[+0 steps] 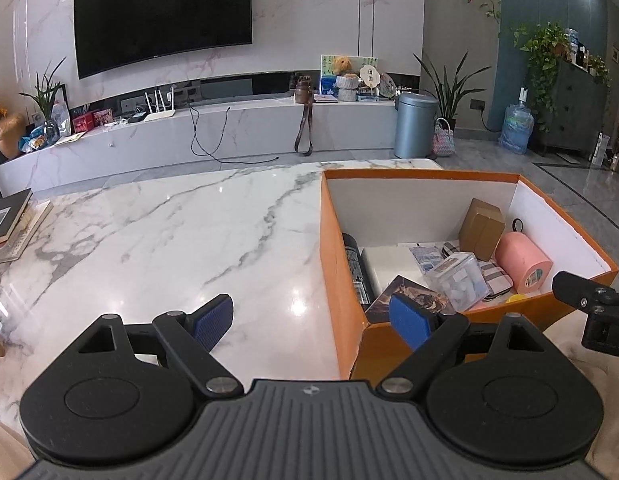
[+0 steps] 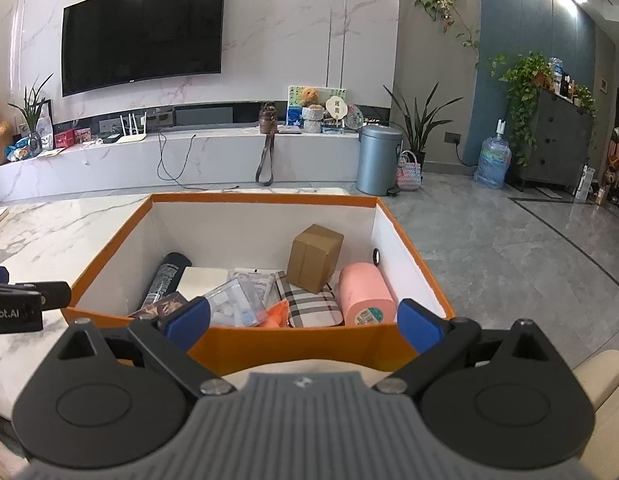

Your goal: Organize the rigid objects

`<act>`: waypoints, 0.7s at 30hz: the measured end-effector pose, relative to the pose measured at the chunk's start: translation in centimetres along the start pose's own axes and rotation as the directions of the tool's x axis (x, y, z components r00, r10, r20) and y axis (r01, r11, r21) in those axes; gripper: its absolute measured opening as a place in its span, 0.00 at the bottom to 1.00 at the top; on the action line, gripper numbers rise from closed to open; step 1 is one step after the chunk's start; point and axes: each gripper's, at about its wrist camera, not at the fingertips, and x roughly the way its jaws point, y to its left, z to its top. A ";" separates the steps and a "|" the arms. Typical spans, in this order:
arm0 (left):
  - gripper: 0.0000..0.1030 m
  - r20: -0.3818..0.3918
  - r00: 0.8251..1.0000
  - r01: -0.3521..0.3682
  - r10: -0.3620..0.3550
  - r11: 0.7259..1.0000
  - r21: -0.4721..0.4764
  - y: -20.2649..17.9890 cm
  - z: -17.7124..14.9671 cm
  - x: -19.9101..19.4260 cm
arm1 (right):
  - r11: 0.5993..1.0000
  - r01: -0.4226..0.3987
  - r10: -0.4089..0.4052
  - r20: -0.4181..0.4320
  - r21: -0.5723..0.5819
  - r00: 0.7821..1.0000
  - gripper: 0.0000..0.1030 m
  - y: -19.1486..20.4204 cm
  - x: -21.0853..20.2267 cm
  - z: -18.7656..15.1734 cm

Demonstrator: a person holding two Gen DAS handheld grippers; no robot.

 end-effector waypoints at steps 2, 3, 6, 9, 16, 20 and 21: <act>1.00 0.004 1.000 0.002 -0.002 1.000 -0.001 0.0 0.1 -0.1 | 1.000 -0.005 0.005 -0.012 0.000 1.000 0.96 -0.1 0.2 0.1; 1.00 0.005 1.000 0.003 -0.003 1.000 -0.001 0.0 0.1 -0.1 | 1.000 -0.006 0.006 -0.015 0.000 1.000 0.96 -0.1 0.3 0.1; 1.00 0.009 1.000 0.002 -0.002 1.000 0.000 -0.1 0.1 -0.2 | 1.000 -0.009 0.009 -0.013 0.000 1.000 0.96 -0.1 0.2 0.2; 1.00 0.011 1.000 0.002 -0.002 1.000 0.001 -0.1 0.1 -0.2 | 1.000 -0.009 0.009 -0.015 0.001 1.000 0.96 -0.1 0.2 0.2; 1.00 0.014 1.000 0.004 -0.004 1.000 0.002 -0.1 0.1 -0.2 | 1.000 -0.012 0.012 -0.024 0.000 1.000 0.96 -0.1 0.3 0.3; 1.00 0.021 1.000 0.004 -0.004 1.000 0.003 0.0 0.3 -0.3 | 1.000 -0.014 0.014 -0.025 0.002 1.000 0.96 0.0 0.3 0.3; 1.00 0.023 1.000 0.005 -0.005 1.000 0.003 0.0 0.4 -0.4 | 1.000 -0.014 0.014 -0.026 0.002 1.000 0.96 0.0 0.3 0.3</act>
